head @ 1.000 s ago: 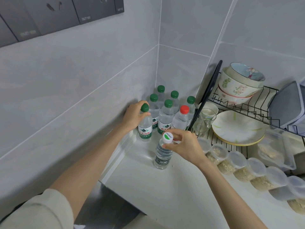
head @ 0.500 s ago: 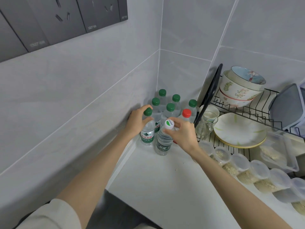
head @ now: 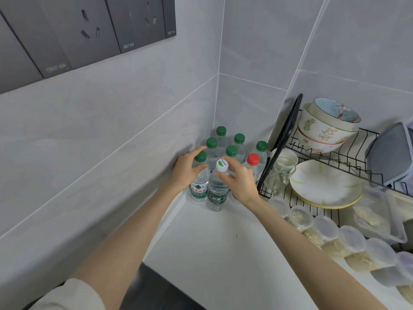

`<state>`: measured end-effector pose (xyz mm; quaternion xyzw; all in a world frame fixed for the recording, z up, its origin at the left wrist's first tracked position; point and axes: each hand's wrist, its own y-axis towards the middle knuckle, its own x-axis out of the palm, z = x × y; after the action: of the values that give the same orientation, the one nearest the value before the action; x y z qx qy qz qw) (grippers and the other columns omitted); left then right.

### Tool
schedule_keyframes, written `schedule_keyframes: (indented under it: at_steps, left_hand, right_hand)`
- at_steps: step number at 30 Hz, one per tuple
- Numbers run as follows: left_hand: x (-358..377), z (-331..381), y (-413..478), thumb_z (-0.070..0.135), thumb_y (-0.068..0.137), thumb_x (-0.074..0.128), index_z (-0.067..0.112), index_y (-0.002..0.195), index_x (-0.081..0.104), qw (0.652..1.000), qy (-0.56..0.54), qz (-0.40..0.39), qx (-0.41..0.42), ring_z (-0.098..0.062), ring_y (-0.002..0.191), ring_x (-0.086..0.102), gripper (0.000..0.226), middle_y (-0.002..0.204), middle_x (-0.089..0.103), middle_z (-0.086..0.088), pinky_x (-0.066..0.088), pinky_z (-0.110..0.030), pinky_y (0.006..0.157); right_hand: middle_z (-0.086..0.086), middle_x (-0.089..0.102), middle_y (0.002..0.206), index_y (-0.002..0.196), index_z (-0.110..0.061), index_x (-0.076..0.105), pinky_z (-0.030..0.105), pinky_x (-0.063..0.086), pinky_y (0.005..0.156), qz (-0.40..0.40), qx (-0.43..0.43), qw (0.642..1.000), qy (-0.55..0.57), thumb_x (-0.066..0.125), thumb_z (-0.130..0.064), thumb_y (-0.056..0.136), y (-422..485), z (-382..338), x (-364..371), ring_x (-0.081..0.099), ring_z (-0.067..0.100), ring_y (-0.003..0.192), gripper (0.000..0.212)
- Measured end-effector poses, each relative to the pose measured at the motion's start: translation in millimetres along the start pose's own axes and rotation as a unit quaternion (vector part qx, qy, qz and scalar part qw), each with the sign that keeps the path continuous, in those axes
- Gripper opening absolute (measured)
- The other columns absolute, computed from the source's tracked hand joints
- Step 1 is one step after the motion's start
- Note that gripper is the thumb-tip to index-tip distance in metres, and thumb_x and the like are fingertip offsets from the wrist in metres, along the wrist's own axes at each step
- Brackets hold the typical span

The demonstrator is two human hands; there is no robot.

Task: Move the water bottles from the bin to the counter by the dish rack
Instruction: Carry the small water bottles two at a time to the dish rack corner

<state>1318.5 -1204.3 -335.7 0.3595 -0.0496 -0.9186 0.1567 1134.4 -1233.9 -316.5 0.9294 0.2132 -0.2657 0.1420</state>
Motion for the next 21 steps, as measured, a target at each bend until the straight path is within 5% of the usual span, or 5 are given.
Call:
schedule_keyframes:
  at_steps: [6,9,14,18,21]
  left_hand:
    - [-6,5,-7,0.016,0.092,0.061,0.026,0.151,0.023,0.998,0.012,-0.051,-0.028,-0.022,0.133,0.046,0.072,0.144,0.049,-0.008,0.035,-0.036,0.112]
    - [-12,8,-15,0.012,0.092,0.061,0.020,0.150,0.028,0.999,-0.012,-0.014,-0.036,-0.018,0.133,0.046,0.068,0.146,0.046,-0.002,0.032,-0.024,0.111]
    - [-21,32,-39,0.012,0.093,0.058,0.020,0.146,0.038,0.991,-0.090,0.081,-0.061,-0.014,0.131,0.048,0.057,0.139,0.053,-0.004,0.040,-0.032,0.108]
    - [-23,58,-65,0.012,0.094,0.055,0.022,0.138,0.048,0.979,-0.147,0.126,-0.063,-0.003,0.123,0.053,0.045,0.127,0.060,0.008,0.040,-0.008,0.092]
    - [-24,79,-86,0.010,0.095,0.054,0.016,0.135,0.053,0.967,-0.200,0.141,-0.065,0.006,0.117,0.055,0.040,0.126,0.061,0.009,0.039,-0.003,0.089]
  right_hand:
    - [0.004,0.064,0.127,0.144,-0.020,0.043,0.023,0.048,0.091,-0.040,-0.002,0.998,-0.042,0.057,-0.010,0.095,-6,0,-11,0.063,0.019,0.110,0.053]
    - [-0.002,0.062,0.129,0.140,-0.025,0.048,0.036,0.054,0.093,-0.018,0.000,0.999,-0.040,0.060,-0.012,0.093,-11,-2,-23,0.064,0.012,0.102,0.050]
    - [-0.015,0.056,0.125,0.137,-0.034,0.044,0.042,0.053,0.091,0.020,0.029,0.999,0.008,0.063,-0.018,0.090,-26,-7,-47,0.061,0.015,0.112,0.053]
    - [-0.011,0.058,0.130,0.135,-0.029,0.049,0.037,0.048,0.101,0.020,0.061,0.995,0.071,0.067,-0.018,0.088,-39,-10,-67,0.061,0.012,0.113,0.051]
    - [-0.009,0.062,0.122,0.129,-0.021,0.055,0.027,0.053,0.093,0.016,0.081,0.985,0.152,0.065,-0.012,0.090,-54,-13,-79,0.064,-0.005,0.096,0.042]
